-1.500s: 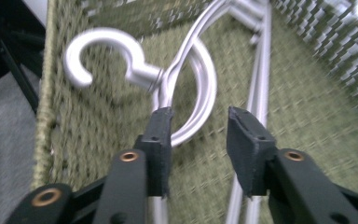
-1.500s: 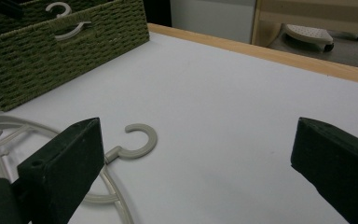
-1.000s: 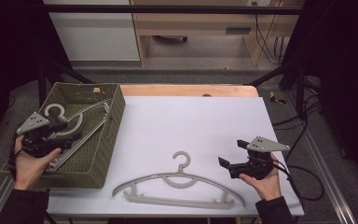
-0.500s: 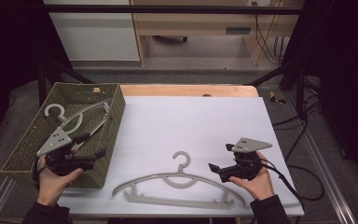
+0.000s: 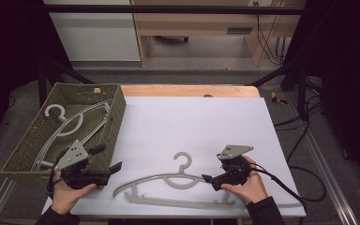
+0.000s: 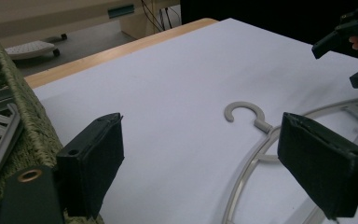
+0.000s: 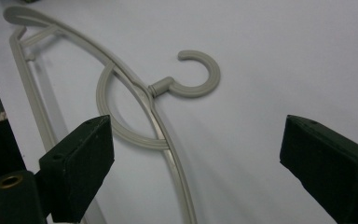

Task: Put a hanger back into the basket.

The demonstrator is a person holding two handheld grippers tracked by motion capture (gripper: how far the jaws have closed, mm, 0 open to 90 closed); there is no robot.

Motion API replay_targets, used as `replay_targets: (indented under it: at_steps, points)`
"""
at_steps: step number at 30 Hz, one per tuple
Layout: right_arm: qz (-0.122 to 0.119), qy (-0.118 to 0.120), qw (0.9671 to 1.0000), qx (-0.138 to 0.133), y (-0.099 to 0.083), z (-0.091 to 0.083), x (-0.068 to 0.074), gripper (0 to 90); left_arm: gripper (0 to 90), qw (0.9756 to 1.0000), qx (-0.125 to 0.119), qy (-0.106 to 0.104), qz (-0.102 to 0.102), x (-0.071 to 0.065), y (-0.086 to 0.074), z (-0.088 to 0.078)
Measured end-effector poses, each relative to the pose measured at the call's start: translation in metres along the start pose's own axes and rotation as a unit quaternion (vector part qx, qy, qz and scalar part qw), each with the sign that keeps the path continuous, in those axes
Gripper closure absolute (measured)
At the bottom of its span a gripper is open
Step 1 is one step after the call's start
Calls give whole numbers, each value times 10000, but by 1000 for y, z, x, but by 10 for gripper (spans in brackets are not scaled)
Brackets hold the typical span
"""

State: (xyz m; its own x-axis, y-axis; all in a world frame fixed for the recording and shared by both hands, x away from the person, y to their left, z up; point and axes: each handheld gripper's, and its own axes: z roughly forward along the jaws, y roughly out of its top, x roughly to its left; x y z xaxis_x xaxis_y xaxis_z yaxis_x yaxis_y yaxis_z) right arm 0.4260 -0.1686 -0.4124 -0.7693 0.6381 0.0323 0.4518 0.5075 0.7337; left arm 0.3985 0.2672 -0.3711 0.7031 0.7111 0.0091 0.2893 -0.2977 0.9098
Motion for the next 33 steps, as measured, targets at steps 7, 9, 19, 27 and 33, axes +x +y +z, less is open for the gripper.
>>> replay_targets:
  at_steps: [7,9,19,27,33]
  points:
    - [-189,77,9982,556,-2,15,3,200,140,10000,54,-41,26,-4,-1,4]
    - [-221,79,9970,734,-2,19,4,233,140,9999,66,-56,58,-6,0,5]
    - [-568,226,9886,1379,-4,31,5,431,139,9997,204,-82,78,-8,-2,10]
    - [-855,204,9766,1964,-10,44,6,609,139,9995,268,-104,103,-11,-3,13]
    - [-881,295,9723,2145,-9,48,4,720,140,9993,346,-121,110,-11,-5,17]
